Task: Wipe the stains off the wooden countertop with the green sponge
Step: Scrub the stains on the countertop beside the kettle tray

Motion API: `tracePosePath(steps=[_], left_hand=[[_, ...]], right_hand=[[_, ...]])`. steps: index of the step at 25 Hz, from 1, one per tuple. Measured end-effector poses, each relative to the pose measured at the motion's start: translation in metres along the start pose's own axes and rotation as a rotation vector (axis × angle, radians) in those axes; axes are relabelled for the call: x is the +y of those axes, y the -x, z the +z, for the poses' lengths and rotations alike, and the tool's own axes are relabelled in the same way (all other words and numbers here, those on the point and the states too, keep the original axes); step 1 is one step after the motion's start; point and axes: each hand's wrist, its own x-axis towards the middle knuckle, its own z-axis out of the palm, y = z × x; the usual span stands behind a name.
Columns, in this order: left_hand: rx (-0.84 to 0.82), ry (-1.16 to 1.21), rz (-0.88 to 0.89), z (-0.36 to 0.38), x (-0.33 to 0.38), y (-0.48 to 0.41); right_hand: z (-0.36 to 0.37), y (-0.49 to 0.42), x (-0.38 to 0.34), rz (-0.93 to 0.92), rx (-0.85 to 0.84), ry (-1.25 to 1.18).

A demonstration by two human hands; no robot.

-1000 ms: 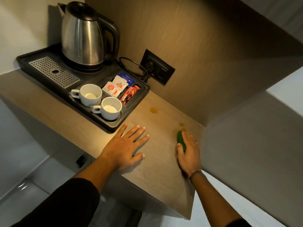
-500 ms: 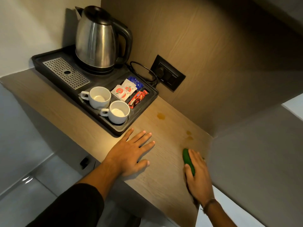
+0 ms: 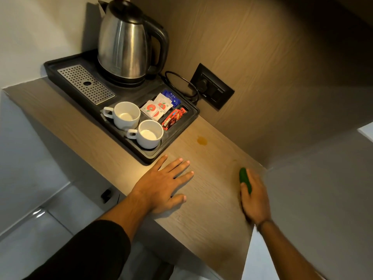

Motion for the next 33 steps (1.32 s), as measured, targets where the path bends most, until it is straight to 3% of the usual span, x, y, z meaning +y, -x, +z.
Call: tracePosePath(steps=[2,4,7,11,14,16,18,21,25,27,30,33], left_hand=[[0.000,-0.007,0.006,-0.001,0.000,0.000],[0.004,0.006,0.000,0.000,-0.001,0.000],[0.009,0.008,-0.002,0.001,0.000,0.000],[-0.005,-0.010,-0.003,0.000,0.001,-0.001],[-0.005,0.012,-0.007,0.001,0.000,-0.001],[0.001,0.027,-0.011,0.002,0.001,0.000],[-0.003,0.023,-0.019,0.001,0.001,0.000],[-0.012,0.017,-0.016,-0.001,0.002,-0.001],[-0.016,0.035,-0.020,-0.002,0.002,0.000],[-0.008,0.025,-0.023,-0.002,0.003,0.000],[-0.005,0.025,-0.019,-0.001,0.003,0.000],[-0.003,0.032,-0.027,0.000,0.003,0.000]], right_hand=[[-0.003,-0.043,-0.023,0.101,0.025,-0.019],[0.012,-0.048,-0.041,-0.027,-0.021,0.021],[0.009,-0.011,-0.007,-0.211,-0.052,0.054],[-0.004,-0.066,-0.021,0.031,0.002,-0.014],[0.024,-0.063,-0.058,-0.174,-0.060,0.012],[0.028,-0.036,-0.044,-0.313,-0.092,0.017],[0.021,-0.044,-0.038,-0.276,-0.062,0.023],[0.031,-0.093,-0.088,-0.125,-0.053,0.017],[0.050,-0.070,-0.091,-0.431,-0.122,0.041],[0.039,-0.075,-0.077,-0.375,-0.092,0.040],[0.041,-0.109,-0.110,-0.174,-0.089,0.020],[0.055,-0.086,-0.115,-0.427,-0.155,0.040]])
